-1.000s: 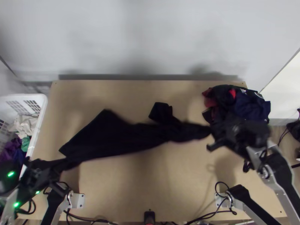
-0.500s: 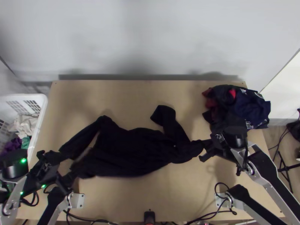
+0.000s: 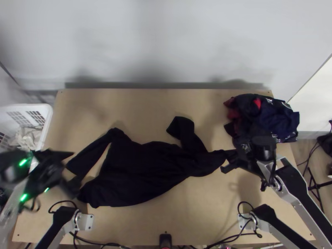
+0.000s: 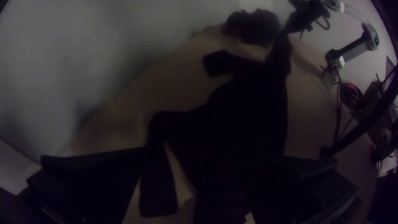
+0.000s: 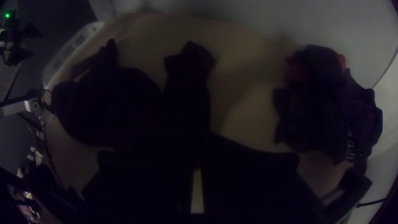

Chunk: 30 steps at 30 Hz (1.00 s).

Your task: Fold the t-shirt

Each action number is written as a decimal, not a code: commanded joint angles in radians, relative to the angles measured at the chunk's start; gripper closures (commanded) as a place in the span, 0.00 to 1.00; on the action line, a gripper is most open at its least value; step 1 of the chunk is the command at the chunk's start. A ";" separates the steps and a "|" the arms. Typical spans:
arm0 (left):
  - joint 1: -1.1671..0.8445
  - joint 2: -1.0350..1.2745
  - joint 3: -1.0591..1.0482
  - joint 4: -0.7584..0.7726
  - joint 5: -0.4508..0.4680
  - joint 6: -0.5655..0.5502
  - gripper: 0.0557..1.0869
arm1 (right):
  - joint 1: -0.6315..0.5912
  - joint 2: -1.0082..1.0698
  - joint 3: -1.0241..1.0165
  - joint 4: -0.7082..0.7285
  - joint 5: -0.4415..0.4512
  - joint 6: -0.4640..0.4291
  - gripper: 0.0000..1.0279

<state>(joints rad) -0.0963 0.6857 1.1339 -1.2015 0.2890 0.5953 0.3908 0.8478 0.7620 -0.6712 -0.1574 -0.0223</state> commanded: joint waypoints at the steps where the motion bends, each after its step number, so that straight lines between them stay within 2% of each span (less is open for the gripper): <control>1: -0.152 0.272 -0.149 0.091 0.038 0.049 0.05 | -0.015 -0.006 0.010 0.010 0.001 0.028 0.97; 6: -0.105 0.515 -0.143 0.118 0.090 0.202 0.05 | -0.010 -0.027 0.033 -0.021 0.001 0.013 0.97; 8: -0.074 0.589 -0.097 0.172 0.118 0.219 0.05 | -0.007 -0.032 0.030 -0.024 0.001 0.013 0.97; 12: -0.072 0.776 -0.029 0.138 0.128 0.299 0.07 | -0.006 -0.032 0.020 -0.022 -0.001 0.018 0.97; 20: -0.226 0.937 -0.008 0.214 0.119 0.304 0.08 | -0.007 -0.035 0.017 -0.022 -0.001 0.019 0.97; 22: -0.276 0.943 -0.031 0.229 0.090 0.304 0.08 | -0.007 -0.035 0.025 -0.022 -0.001 0.019 0.97; 25: -0.298 0.914 -0.109 0.313 -0.013 0.305 0.08 | -0.009 -0.039 0.031 -0.028 0.001 0.018 0.97; 28: -0.246 0.882 -0.157 0.341 -0.027 0.330 0.08 | -0.012 -0.044 0.023 -0.028 -0.001 0.018 0.97; 30: -0.209 0.865 -0.184 0.384 -0.070 0.348 0.08 | -0.013 -0.046 0.020 -0.028 -0.001 0.019 0.97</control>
<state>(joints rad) -0.3359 1.5673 1.0336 -0.9119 0.3107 0.9081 0.3820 0.8085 0.7864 -0.6971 -0.1577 -0.0044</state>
